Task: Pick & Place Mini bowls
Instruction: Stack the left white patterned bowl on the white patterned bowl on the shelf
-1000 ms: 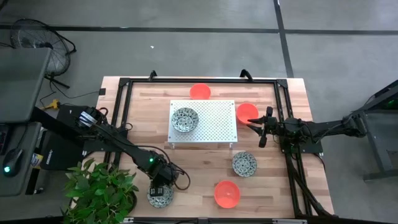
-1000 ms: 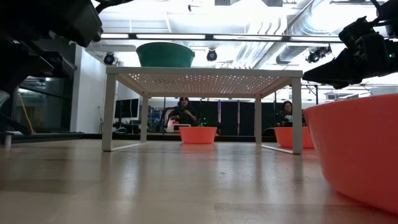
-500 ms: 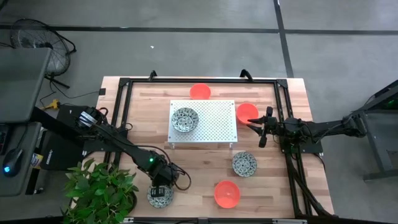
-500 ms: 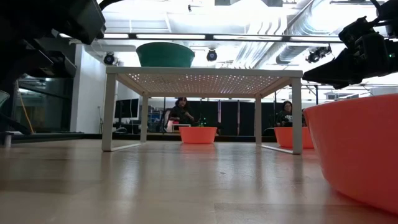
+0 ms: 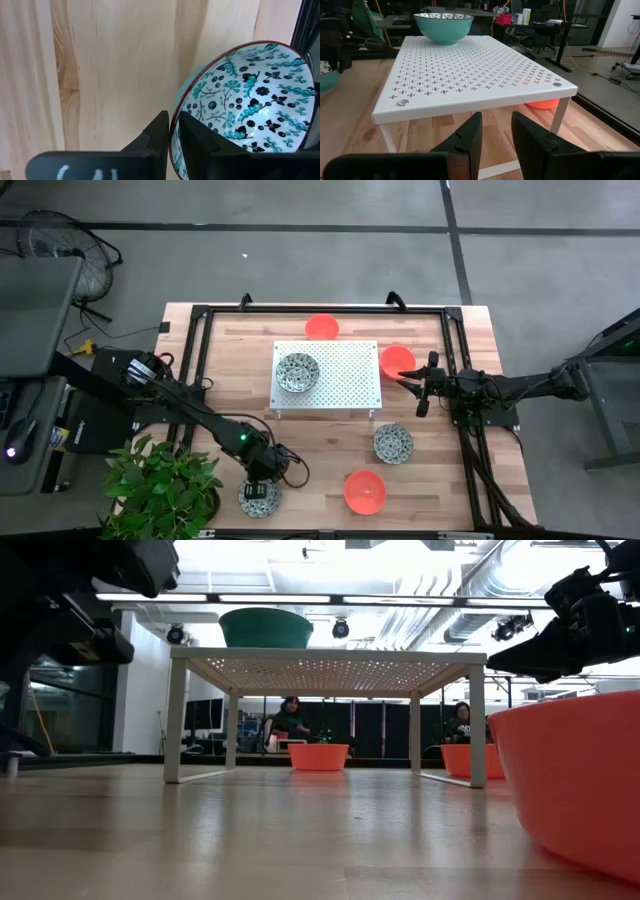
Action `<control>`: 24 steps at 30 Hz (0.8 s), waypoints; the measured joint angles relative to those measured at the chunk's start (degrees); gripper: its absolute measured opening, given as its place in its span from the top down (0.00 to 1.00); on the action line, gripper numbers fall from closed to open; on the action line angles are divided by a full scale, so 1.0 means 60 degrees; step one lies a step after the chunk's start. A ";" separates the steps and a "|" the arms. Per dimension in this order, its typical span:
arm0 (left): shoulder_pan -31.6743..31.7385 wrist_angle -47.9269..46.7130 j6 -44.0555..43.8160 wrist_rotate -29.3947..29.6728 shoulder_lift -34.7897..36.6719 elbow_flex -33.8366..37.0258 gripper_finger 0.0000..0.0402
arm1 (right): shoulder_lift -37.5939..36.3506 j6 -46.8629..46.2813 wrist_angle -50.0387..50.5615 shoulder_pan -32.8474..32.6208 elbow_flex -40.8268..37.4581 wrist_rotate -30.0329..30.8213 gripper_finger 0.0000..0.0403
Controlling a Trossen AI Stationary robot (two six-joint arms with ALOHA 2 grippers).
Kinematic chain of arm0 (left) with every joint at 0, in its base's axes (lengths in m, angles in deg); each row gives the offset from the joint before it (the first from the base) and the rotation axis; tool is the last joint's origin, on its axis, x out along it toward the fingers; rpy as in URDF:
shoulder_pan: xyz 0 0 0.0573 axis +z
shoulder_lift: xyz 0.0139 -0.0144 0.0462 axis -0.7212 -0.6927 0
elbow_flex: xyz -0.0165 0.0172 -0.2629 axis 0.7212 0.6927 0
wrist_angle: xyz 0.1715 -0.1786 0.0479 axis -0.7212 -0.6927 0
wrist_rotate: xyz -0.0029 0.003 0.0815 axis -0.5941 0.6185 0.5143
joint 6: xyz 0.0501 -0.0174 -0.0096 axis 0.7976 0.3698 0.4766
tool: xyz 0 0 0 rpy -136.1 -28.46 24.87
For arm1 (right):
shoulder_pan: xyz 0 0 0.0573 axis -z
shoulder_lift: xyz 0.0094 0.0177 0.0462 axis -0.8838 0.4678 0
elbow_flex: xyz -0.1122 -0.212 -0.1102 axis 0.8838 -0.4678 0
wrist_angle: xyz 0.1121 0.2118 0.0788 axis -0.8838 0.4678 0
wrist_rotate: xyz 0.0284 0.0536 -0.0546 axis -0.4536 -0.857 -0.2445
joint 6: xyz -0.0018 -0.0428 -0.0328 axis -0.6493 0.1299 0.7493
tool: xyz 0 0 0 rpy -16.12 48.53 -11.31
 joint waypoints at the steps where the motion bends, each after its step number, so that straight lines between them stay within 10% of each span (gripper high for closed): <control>1: 0.0000 -0.0006 0.0026 0.0028 0.0000 0.0000 0.91 | 0.0000 0.0001 0.0000 -0.0002 -0.0002 0.0000 0.77; 24: 0.0004 0.0243 -0.0531 -0.0211 0.0011 -0.0288 1.00 | 0.0000 0.0001 0.0000 -0.0004 -0.0001 -0.0004 0.77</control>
